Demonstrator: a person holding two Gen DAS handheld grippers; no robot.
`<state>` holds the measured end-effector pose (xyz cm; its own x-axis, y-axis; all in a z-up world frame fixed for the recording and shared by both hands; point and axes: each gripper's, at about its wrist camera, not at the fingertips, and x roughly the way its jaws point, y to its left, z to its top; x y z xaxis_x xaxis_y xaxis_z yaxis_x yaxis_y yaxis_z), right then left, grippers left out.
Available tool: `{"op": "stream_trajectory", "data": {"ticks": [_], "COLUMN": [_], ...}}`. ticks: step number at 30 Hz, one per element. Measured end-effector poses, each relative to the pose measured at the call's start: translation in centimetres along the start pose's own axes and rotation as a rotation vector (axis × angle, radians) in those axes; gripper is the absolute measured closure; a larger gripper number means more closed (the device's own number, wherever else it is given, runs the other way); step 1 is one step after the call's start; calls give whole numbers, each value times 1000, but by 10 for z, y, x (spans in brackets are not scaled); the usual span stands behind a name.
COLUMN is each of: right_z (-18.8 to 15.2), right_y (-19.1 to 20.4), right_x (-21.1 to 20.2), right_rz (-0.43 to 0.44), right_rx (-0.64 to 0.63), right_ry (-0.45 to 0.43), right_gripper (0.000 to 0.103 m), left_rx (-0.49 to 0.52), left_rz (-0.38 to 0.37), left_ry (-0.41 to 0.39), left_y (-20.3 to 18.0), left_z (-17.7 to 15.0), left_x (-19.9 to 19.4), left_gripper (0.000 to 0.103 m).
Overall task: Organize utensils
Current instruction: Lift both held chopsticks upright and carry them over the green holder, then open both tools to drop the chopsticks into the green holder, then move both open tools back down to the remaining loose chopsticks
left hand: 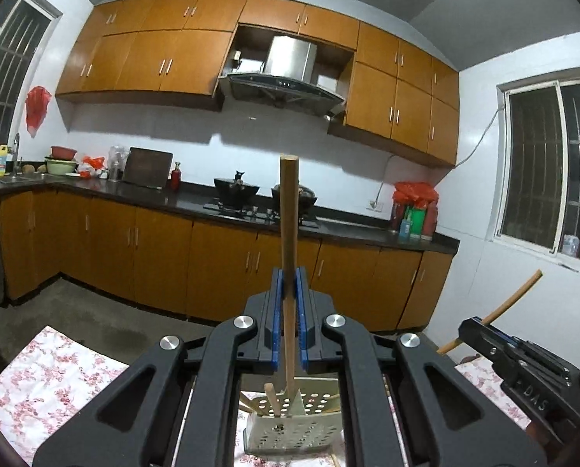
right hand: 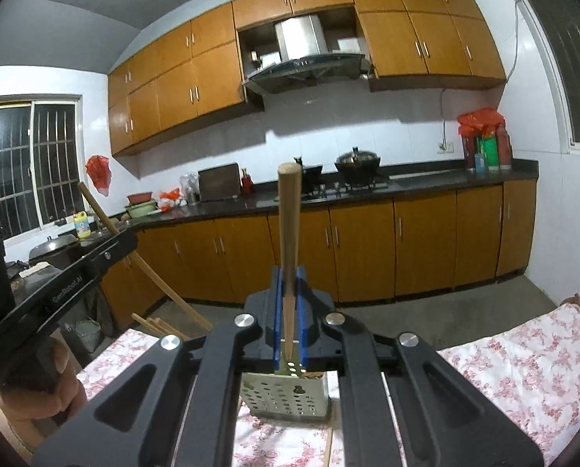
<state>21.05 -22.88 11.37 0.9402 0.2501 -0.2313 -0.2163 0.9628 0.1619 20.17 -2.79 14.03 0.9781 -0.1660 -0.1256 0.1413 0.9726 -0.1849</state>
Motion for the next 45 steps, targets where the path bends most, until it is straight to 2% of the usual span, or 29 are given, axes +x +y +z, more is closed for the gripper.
{"op": "stream_trajectory", "data": {"ticks": [5, 9, 11, 12, 13, 21, 25, 28, 30, 32, 35, 37, 41, 45], "right_z": [-9, -11, -10, -9, -8, -7, -22, -50, -69, -97, -138, -166, -200, -218], "right_y": [10, 12, 10, 9, 8, -14, -31, -48, -58, -66, -70, -65, -49, -29], "right_x": [21, 20, 16, 13, 9, -32, -48, -51, -44, -30, -10, 1, 14, 21], "right_rz": [-9, -9, -14, -16, -18, -60, -114, -170, -183, -203, -192, -157, -89, -62], "right_rx": [-20, -21, -16, -11, -8, 32, 49, 66, 84, 104, 114, 114, 107, 70], "right_ry": [56, 54, 42, 34, 27, -24, 7, 88, 155, 257, 403, 484, 585, 628], "right_gripper": [94, 88, 83, 81, 80, 69, 64, 62, 62, 62, 62, 67, 77, 81], "left_rx": [18, 19, 20, 18, 17, -6, -16, -3, 4, 17, 23, 18, 9, 15], "left_rz": [-4, -14, -14, -12, -11, -15, -12, 17, 49, 78, 119, 143, 158, 142], "left_ry": [55, 85, 82, 76, 66, 44, 37, 56, 108, 162, 295, 393, 535, 597], "left_y": [-3, -3, -2, -2, -1, 5, 15, 25, 35, 41, 56, 65, 74, 72], "left_z": [-16, -24, -23, -21, -19, -11, -11, -24, -44, -62, -104, -131, -172, -193], "left_x": [14, 16, 14, 13, 10, -8, -29, -47, -54, -55, -48, -41, -35, -35], "left_gripper": [96, 94, 82, 69, 64, 63, 62, 61, 61, 61, 61, 61, 61, 61]}}
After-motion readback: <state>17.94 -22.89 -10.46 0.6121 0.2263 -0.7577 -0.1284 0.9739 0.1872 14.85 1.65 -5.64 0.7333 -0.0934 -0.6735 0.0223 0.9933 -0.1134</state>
